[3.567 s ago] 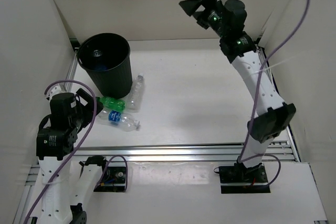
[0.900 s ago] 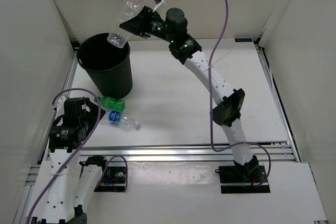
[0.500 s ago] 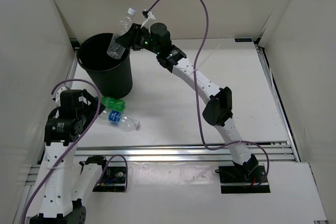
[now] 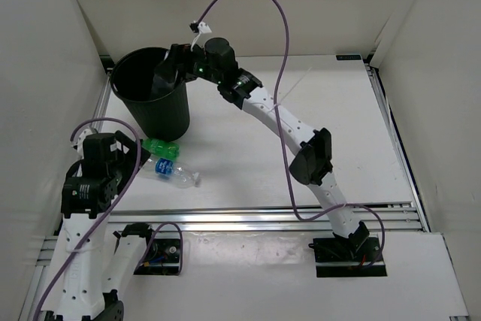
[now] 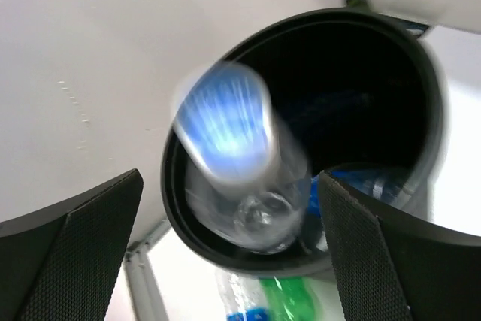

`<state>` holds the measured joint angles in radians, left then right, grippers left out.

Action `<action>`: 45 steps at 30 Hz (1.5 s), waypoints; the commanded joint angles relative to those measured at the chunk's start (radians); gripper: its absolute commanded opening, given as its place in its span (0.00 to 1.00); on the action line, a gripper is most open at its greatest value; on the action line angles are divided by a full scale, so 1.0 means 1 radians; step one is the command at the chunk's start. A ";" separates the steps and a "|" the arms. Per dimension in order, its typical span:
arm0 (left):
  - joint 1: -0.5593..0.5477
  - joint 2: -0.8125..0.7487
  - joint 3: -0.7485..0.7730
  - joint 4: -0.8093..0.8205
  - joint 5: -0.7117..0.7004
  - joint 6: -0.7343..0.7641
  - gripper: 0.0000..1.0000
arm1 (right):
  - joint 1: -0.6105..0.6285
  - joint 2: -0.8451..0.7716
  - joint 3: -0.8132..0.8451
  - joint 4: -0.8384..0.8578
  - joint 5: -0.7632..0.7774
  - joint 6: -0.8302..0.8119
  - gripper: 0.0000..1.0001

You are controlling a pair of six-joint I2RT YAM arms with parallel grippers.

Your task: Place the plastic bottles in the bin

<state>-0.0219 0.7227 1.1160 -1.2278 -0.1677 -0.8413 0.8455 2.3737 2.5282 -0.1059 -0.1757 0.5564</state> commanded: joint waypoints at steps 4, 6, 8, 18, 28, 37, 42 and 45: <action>-0.004 -0.058 -0.083 0.027 0.013 -0.105 1.00 | -0.031 -0.341 -0.044 -0.133 0.180 -0.095 1.00; -0.004 -0.058 -0.149 0.082 0.022 -0.149 1.00 | -0.075 -0.417 -0.109 -0.236 0.164 -0.044 1.00; -0.004 -0.048 -0.206 0.160 0.065 -0.127 1.00 | -0.085 -0.455 -0.123 -0.357 0.140 -0.042 1.00; -0.004 -0.022 -0.557 0.564 0.082 -0.203 1.00 | -0.039 -0.813 -0.408 -0.655 0.206 -0.116 1.00; 0.043 0.196 -0.565 0.685 0.040 -0.145 1.00 | -0.039 -0.872 -0.463 -0.712 0.176 -0.156 1.00; 0.106 0.313 -0.616 0.806 0.048 -0.087 1.00 | 0.017 -0.875 -0.468 -0.755 0.165 -0.156 1.00; 0.106 0.322 -0.717 0.886 0.071 -0.101 1.00 | 0.061 -0.903 -0.525 -0.805 0.191 -0.179 1.00; 0.117 0.270 -0.790 0.886 0.115 -0.078 0.99 | 0.072 -0.912 -0.562 -0.824 0.191 -0.179 1.00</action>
<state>0.0834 1.0252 0.3996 -0.3347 -0.0959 -0.9443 0.9016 1.4960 1.9884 -0.8993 0.0010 0.4072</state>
